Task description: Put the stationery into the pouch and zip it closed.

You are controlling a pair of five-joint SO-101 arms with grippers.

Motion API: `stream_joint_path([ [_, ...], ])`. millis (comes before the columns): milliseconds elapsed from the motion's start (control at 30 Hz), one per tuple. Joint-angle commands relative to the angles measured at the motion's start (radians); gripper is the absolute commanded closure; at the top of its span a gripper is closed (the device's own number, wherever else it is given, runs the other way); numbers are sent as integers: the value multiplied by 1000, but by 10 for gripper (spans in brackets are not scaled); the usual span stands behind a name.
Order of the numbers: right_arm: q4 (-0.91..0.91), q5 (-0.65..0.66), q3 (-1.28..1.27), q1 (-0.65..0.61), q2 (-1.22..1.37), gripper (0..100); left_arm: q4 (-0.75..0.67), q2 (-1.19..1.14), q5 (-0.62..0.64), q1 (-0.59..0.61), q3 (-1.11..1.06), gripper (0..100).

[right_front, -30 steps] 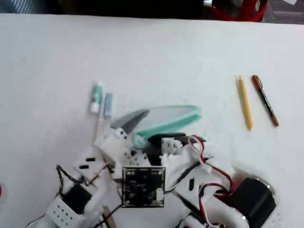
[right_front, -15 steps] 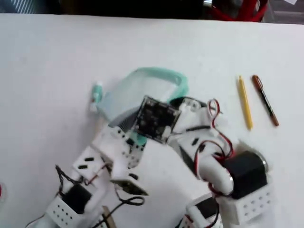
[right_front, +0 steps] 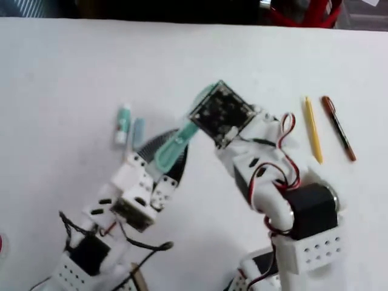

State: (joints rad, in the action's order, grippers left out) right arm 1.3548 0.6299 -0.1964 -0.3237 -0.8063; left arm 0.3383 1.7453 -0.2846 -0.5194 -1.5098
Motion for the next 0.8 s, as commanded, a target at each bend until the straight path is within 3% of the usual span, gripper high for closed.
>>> stream_joint_path([
  [0,-51,-15,-25,68,-4,981,40,-111,95,12,140,959],
  [167,-99,-17,-61,114,2,981,-55,-433,157,15,212,962],
  [400,-262,-83,-63,211,19,981,-410,-806,195,24,255,962],
  [567,-344,-103,-60,243,130,981,-414,-1001,198,68,322,962],
  [767,-435,-164,-55,329,243,981,-413,-954,193,61,269,962],
])
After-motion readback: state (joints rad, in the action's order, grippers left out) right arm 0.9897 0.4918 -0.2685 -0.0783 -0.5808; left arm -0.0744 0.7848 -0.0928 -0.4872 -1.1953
